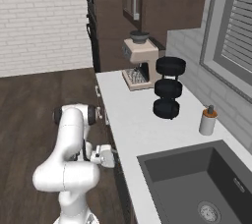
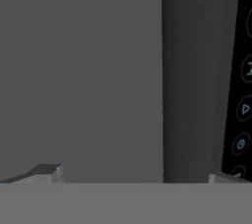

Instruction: Pick up the cup and bowl from the counter, place them in the dishwasher, and close the dishwasher door.

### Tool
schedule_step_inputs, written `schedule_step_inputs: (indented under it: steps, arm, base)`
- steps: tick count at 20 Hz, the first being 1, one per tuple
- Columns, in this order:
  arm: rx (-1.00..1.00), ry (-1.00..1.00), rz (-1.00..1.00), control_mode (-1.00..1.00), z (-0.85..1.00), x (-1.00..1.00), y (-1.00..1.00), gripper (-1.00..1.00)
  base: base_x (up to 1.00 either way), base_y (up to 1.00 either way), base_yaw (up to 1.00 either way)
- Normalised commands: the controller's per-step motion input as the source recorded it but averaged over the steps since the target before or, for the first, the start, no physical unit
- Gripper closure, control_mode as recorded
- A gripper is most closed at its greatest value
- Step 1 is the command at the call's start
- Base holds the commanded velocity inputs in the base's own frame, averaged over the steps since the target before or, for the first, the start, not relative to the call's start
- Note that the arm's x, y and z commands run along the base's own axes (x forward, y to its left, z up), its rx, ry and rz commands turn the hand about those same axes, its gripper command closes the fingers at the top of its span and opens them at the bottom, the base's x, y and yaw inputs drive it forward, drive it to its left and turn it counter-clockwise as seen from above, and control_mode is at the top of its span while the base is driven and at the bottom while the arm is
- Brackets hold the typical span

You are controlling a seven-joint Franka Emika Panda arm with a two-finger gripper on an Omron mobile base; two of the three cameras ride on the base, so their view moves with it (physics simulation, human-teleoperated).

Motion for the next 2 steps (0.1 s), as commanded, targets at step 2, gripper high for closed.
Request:
schedule_step_inputs:
  steps: [2]
  arm:
    - [0.05,0.0,0.0,-1.0,0.12,0.7,-1.0,-1.0]
  base:
    - [0.0,0.0,0.0]
